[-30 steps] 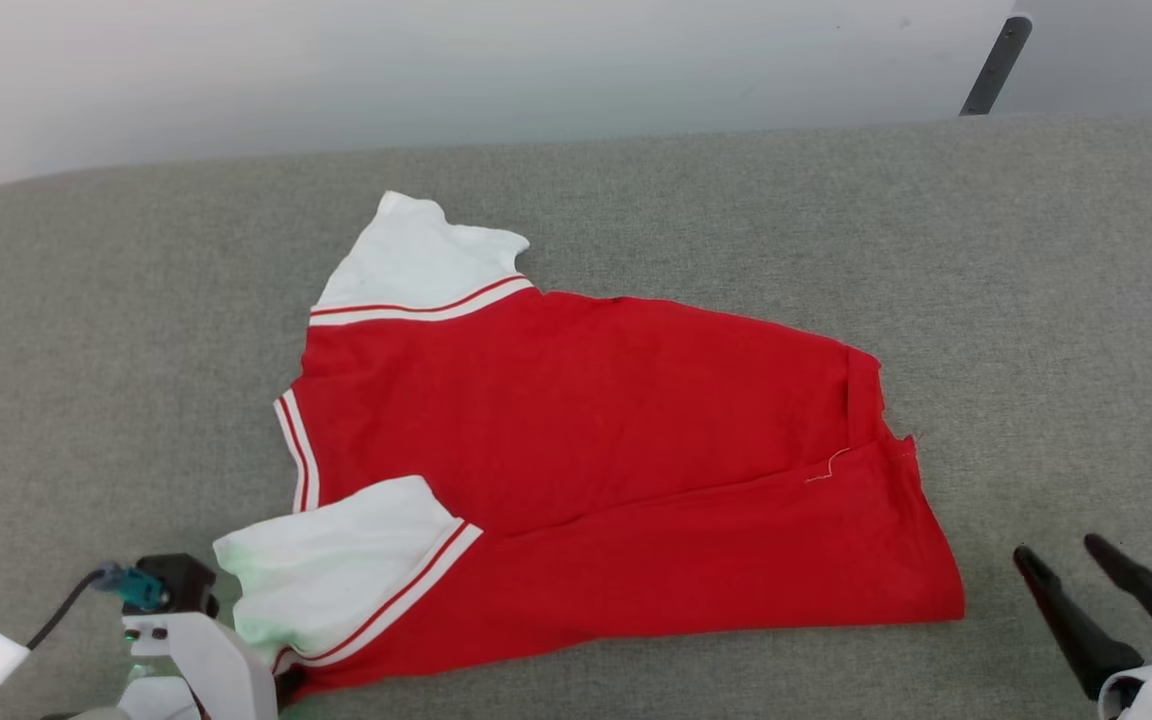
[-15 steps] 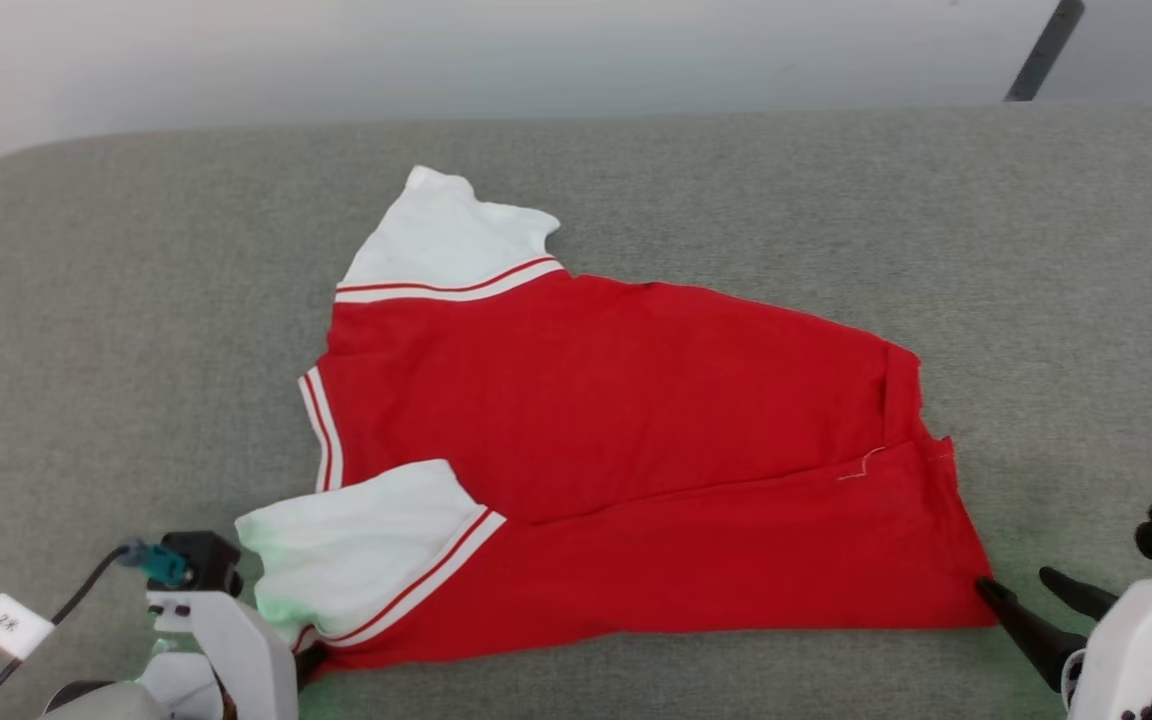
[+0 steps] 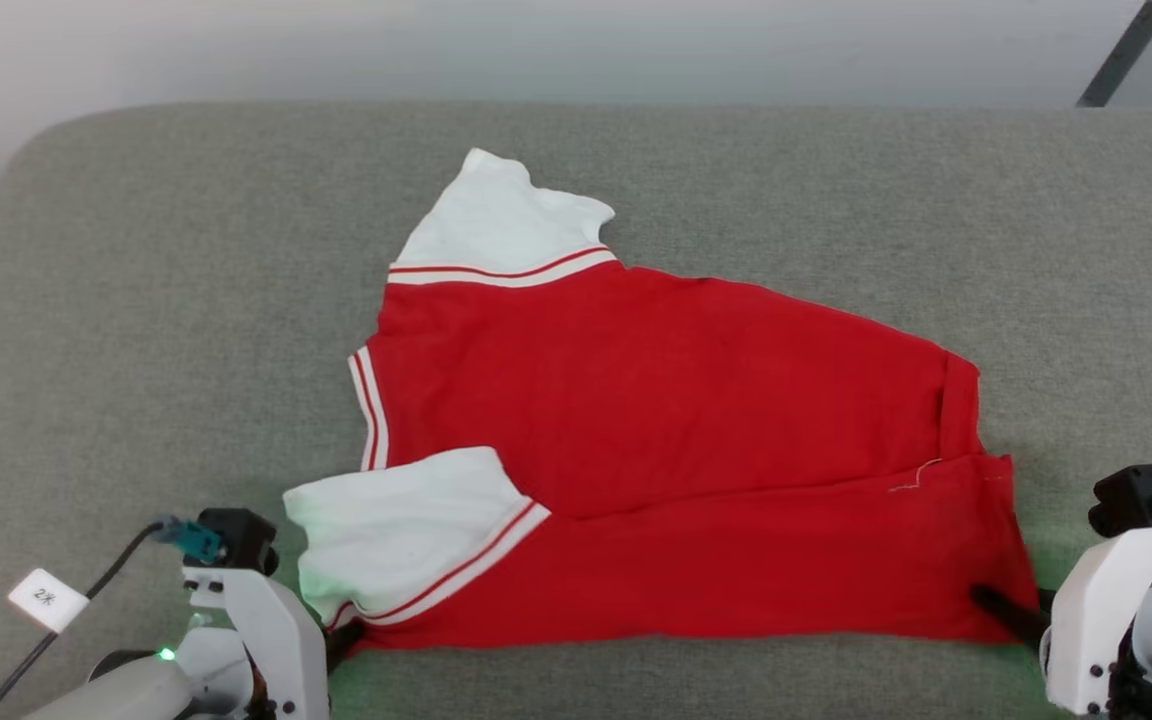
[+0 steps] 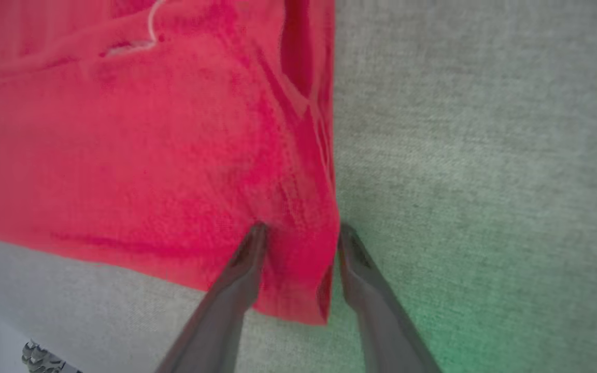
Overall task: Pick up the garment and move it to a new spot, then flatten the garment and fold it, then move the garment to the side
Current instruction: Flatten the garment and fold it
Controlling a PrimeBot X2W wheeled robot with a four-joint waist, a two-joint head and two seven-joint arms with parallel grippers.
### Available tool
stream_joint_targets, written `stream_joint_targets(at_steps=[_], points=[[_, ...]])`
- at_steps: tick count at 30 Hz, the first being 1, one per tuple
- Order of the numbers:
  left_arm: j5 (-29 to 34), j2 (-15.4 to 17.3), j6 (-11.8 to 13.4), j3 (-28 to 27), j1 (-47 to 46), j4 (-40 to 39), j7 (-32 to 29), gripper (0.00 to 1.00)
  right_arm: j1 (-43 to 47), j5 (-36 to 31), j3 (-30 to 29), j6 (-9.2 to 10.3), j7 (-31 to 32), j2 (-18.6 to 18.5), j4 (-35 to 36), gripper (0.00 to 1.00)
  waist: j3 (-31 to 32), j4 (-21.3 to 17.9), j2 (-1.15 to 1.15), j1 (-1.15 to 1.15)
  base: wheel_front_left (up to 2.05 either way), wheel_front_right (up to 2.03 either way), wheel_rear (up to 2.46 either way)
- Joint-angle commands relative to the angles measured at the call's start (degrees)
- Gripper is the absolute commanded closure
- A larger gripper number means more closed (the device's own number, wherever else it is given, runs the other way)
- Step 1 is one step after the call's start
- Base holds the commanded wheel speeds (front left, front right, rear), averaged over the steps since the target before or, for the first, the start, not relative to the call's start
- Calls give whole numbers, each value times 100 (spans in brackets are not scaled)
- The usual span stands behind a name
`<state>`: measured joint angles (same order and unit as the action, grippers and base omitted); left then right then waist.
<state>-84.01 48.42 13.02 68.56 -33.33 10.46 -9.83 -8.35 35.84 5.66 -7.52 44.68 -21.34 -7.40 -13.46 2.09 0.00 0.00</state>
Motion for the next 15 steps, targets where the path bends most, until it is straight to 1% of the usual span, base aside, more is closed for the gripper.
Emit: stream_joint_targets(at_steps=[1, 4, 8, 11, 15], points=[[35, -222, -11, 86, 40, 126, -27, 100, 55, 54, 170, 6, 68, 94, -275, 100, 0, 33, 0, 0, 0, 0, 0], [19, -244, -63, 86, 43, 224, -30, 100, -27, 114, 153, 8, 14, 36, -424, 100, 18, 60, 0, 0, 0, 0, 0], [-17, -205, -118, 52, 35, 285, -35, 100, -103, 181, 120, 8, -82, -49, -442, 100, 86, 77, 0, 0, 0, 0, 0], [-33, -111, -106, 34, 27, 238, -67, 100, -73, 230, 90, 9, -65, -109, -400, 100, 163, 81, 0, 0, 0, 0, 0], [-47, 90, -25, 16, 49, 67, -117, 100, 61, 297, 38, 8, 44, -204, -215, 100, 297, 77, 0, 0, 0, 0, 0]])
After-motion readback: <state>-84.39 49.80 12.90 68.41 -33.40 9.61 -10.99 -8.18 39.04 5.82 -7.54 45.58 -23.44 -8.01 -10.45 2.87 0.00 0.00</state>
